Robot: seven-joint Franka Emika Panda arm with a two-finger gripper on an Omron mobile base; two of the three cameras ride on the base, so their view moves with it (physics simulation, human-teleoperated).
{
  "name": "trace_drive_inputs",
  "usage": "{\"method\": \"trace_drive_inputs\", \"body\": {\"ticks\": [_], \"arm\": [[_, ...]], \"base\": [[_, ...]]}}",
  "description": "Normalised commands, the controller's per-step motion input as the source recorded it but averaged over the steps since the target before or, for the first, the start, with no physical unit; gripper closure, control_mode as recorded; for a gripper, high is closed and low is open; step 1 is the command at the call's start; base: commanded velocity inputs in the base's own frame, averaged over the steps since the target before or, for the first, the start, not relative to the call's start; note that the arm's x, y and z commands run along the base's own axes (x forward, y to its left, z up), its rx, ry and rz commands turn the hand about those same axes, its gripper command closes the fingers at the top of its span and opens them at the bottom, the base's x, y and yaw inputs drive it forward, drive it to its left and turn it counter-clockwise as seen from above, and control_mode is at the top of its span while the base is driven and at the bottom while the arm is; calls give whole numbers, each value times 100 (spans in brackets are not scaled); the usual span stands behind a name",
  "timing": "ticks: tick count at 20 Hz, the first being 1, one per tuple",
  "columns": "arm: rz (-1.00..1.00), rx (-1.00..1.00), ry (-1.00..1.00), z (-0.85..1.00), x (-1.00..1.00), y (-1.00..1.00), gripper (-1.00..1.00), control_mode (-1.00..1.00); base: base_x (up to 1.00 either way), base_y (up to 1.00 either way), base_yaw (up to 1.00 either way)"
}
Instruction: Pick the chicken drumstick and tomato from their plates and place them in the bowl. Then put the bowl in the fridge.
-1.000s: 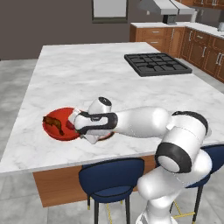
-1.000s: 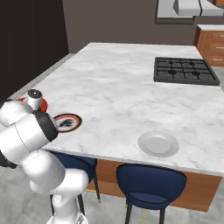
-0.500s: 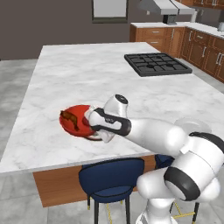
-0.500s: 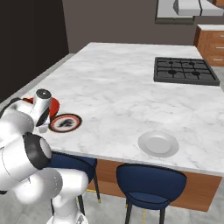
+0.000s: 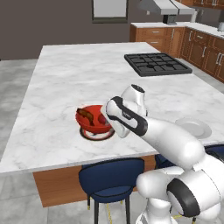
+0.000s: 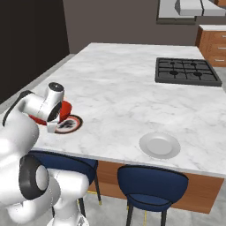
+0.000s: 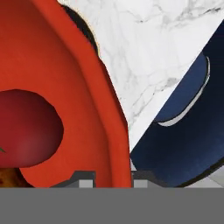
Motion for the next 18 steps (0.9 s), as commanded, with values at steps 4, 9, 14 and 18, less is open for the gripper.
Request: {"method": "trace_drive_inputs", "body": {"ticks": [4, 9, 14, 18], "arm": [[-12, -2, 1, 14, -25, -53, 100, -100], [-13, -8, 1, 15, -18, -50, 100, -100], [-11, -6, 6, 25, -21, -49, 100, -100], [-7, -6, 0, 11, -34, -47, 100, -100]], "base": [[0, 0, 0], [0, 0, 0], [0, 0, 0], [0, 0, 0]]}}
